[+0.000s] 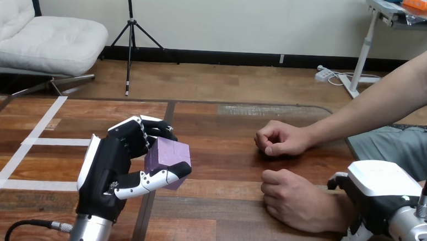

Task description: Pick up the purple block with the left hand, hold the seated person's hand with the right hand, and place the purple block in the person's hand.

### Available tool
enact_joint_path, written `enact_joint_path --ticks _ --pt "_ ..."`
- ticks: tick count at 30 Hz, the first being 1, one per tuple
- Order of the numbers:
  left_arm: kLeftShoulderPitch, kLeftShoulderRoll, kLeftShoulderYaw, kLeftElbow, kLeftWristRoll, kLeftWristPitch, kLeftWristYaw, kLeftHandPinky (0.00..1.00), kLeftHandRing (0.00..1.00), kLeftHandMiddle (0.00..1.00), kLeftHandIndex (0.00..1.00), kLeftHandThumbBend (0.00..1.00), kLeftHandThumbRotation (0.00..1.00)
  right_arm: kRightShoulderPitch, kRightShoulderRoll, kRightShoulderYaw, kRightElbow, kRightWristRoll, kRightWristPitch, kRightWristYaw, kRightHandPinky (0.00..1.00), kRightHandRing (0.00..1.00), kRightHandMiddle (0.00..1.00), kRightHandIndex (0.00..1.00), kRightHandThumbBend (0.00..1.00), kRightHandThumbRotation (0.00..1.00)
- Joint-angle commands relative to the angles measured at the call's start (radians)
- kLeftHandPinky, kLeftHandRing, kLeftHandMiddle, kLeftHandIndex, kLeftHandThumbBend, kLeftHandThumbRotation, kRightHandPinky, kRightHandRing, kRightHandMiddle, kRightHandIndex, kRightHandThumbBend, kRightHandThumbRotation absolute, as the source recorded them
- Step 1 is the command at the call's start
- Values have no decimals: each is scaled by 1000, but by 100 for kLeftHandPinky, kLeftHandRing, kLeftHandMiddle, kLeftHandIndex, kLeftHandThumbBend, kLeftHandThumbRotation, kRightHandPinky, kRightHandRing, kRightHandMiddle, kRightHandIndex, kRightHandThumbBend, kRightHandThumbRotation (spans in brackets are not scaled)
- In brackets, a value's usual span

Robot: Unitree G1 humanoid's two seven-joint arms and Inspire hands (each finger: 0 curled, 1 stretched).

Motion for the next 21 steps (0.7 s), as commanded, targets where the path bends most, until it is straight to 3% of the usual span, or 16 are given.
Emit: enact_joint_path --ticks 1,15,21 --pt "-33 3 19 -46 0 -10 3 38 45 51 52 84 11 -72 -22 2 -34 -25 20 10 80 83 84 81 84 9" --pt "-32 2 18 -53 -9 1 -5 38 44 51 52 84 11 -78 -9 3 -38 -69 65 52 81 83 84 82 83 8" --pt "-33 4 18 -51 -8 -2 -9 38 44 51 52 84 11 -77 -13 8 -27 -84 73 46 81 83 84 82 84 9"
